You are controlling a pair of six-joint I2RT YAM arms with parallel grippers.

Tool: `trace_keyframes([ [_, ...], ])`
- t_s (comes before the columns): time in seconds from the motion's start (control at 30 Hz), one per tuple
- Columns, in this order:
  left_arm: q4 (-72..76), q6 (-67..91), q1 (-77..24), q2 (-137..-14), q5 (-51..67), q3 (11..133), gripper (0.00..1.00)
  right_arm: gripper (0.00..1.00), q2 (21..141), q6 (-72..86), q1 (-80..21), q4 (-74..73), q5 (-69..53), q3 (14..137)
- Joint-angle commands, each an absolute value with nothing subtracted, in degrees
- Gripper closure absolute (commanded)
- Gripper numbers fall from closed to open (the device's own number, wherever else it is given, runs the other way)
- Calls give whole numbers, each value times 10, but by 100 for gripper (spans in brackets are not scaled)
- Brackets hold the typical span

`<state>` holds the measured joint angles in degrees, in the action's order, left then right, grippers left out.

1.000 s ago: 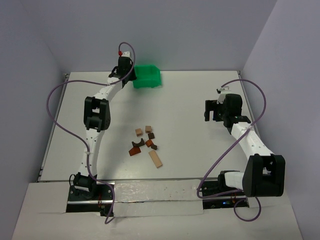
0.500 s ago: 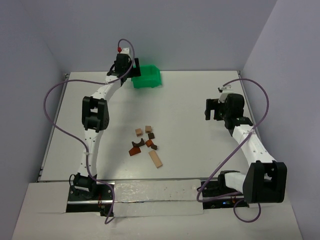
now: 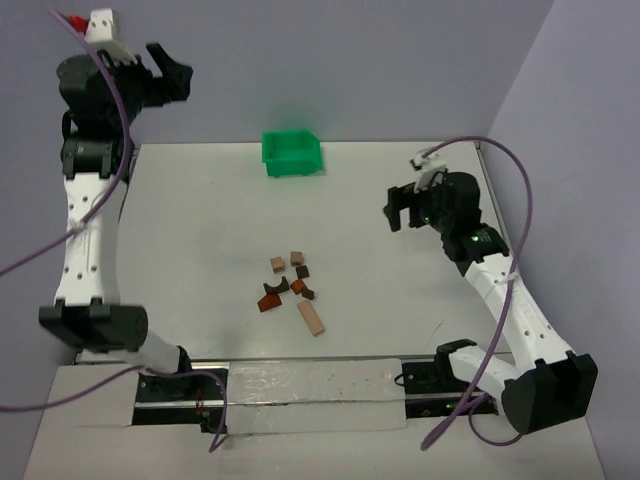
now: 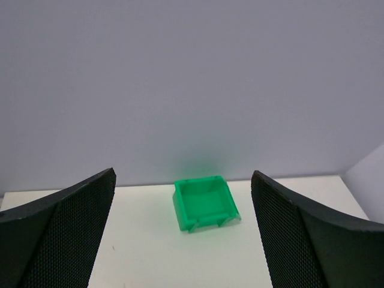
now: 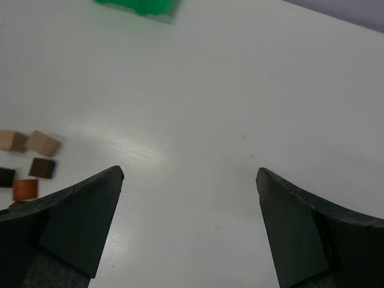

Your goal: Build the wood block tower

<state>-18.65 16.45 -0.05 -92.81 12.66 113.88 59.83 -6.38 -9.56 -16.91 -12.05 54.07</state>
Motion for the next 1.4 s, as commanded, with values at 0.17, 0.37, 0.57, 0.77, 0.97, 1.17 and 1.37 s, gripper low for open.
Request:
trace_keyframes([
  [0.17,-216,112,-16,-685,61,738,1,0,660,-42,-357,-229,-101,549],
  [0.37,-232,104,-16,-591,8,629,1,1,681,32,-520,-227,-72,476],
  [0.57,-233,118,-16,-571,4,600,1,5,749,158,-564,-253,23,492],
  [0.77,-215,128,-16,-599,-14,585,1,4,831,197,-571,-284,-10,539],
  [0.97,-206,128,-16,-618,-46,570,1,7,859,204,-587,-281,-38,550],
  [1.17,-188,134,-16,-608,-32,549,1,7,878,206,-607,-278,-39,569],
  [1.37,-196,133,-16,-614,-35,560,1,12,941,207,-615,-287,-2,605],
])
